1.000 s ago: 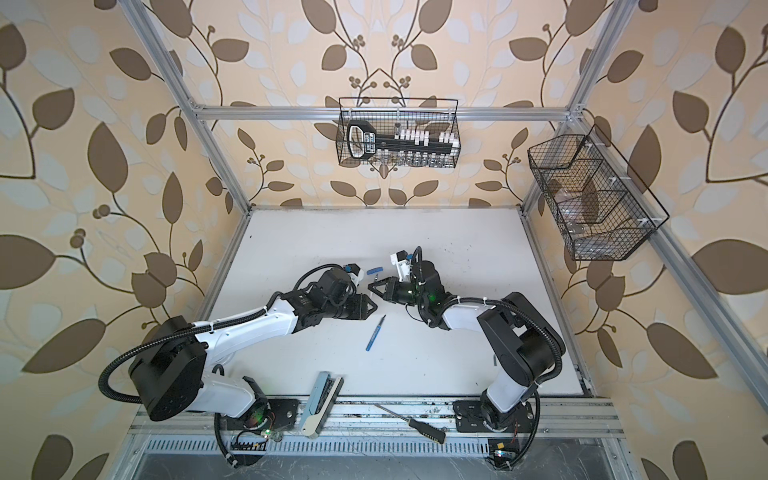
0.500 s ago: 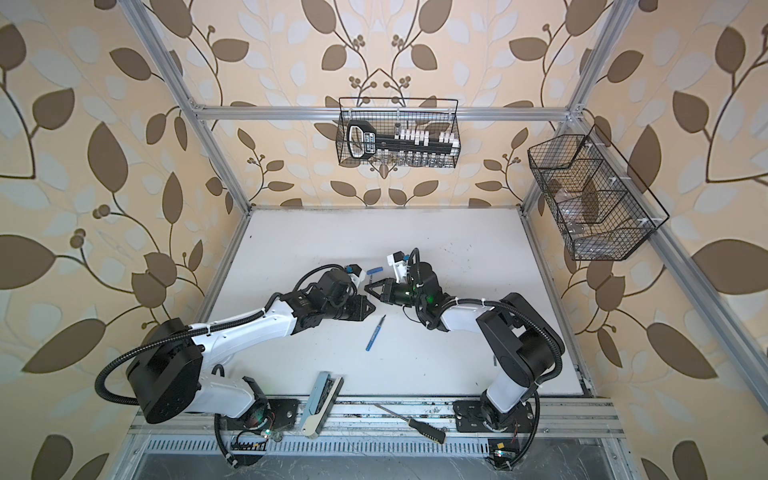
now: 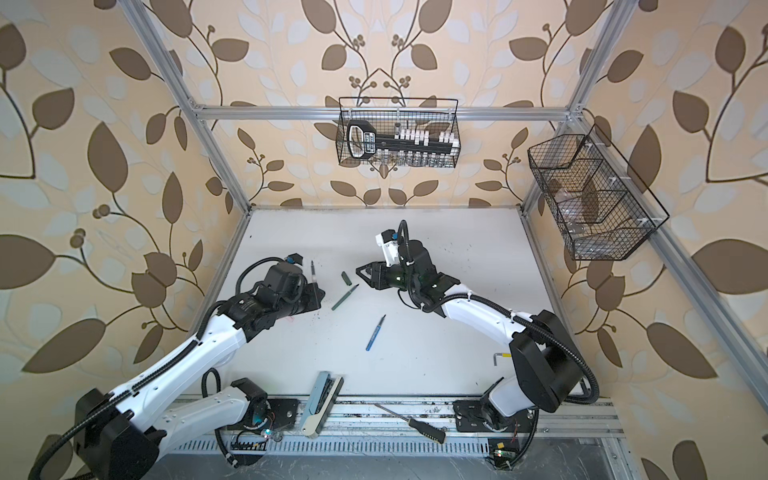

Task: Insert the pens into the pen caps
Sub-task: 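Hold the pink pen upright with the left gripper while the right reaches the cap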

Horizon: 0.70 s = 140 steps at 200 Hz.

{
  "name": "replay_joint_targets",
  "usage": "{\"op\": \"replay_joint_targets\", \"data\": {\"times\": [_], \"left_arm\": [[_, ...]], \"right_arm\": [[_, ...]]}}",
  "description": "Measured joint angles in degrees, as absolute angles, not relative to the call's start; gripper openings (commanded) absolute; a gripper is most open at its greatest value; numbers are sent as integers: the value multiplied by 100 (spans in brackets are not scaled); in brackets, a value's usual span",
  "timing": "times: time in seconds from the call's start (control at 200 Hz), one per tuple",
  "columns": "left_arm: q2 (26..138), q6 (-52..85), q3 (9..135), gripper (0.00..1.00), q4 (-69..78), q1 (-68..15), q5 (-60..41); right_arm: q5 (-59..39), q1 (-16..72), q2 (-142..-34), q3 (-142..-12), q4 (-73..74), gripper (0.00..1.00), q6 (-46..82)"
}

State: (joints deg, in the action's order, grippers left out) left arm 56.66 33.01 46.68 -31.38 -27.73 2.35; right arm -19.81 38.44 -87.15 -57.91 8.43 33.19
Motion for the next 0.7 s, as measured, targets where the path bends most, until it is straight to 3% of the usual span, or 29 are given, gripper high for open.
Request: {"op": "replay_joint_targets", "data": {"times": [0.215,0.325,0.7], "left_arm": [[5367,3074,5566,10,-4348,-2427,1076],[5148,3009,6007,10,-4746,-2287,1439],[4366,2982,6313,13,-5651,-2279,2178]], "right_arm": [[-1323,4862,-10042,-6912,202,48,2707],[-1061,5404,-10958,-7714,-49,56,2458],[-318,6300,-13170,-9946,-419,56,2062]]}}
